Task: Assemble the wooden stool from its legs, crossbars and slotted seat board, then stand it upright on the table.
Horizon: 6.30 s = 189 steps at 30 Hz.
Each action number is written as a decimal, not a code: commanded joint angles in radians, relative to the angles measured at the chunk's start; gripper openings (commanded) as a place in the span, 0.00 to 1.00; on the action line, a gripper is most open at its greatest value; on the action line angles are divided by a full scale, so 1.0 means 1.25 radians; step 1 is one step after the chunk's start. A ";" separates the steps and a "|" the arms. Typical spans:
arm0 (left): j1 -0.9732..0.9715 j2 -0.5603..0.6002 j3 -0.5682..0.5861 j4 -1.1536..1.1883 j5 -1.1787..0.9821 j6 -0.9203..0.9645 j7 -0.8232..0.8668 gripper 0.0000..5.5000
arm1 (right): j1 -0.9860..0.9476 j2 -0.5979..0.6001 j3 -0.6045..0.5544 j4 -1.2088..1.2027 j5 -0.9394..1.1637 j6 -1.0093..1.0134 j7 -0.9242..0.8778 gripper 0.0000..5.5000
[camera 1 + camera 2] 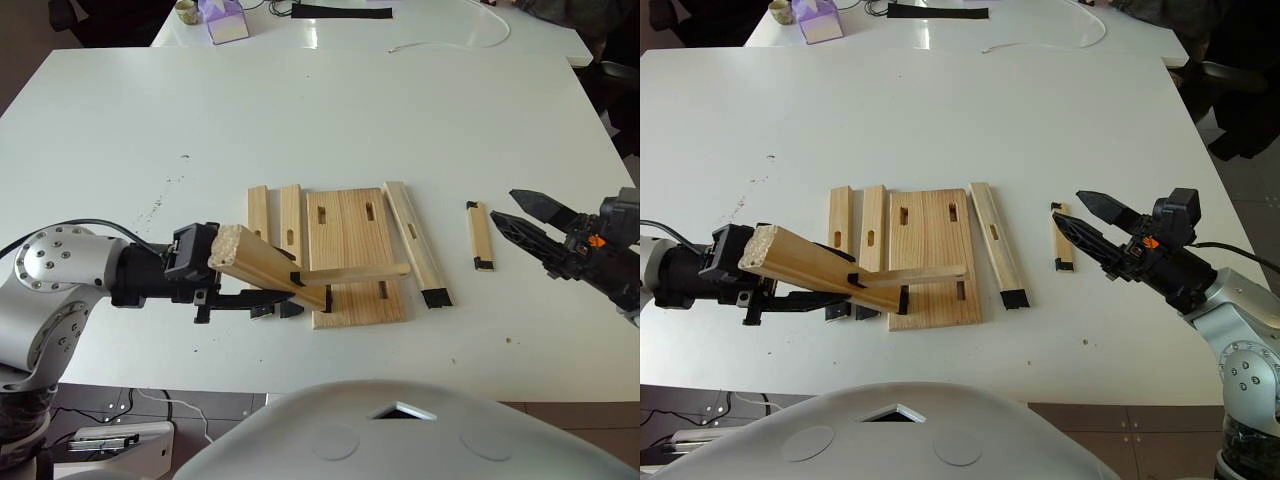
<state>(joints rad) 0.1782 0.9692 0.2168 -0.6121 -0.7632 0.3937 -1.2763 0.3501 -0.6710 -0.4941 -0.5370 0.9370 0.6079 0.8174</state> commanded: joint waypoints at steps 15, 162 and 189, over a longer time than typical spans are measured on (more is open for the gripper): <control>0.005 0.013 -0.115 0.063 0.207 -0.110 0.003 0.37 | -0.010 -0.002 0.024 0.001 -0.027 -0.015 -0.009 0.58; -0.447 -0.112 0.033 0.062 -0.428 0.348 0.184 0.37 | -0.782 -0.066 0.321 -0.025 0.419 0.154 -0.128 0.49; -0.688 -0.220 0.044 0.296 -0.562 0.372 0.494 0.60 | -0.804 -0.077 0.276 0.007 0.314 0.128 -0.108 0.37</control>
<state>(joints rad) -0.5882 0.7196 0.2211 -0.3253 -1.3784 0.8532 -0.7649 -0.6440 -0.7524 -0.1310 -0.5264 1.3664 0.7793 0.6611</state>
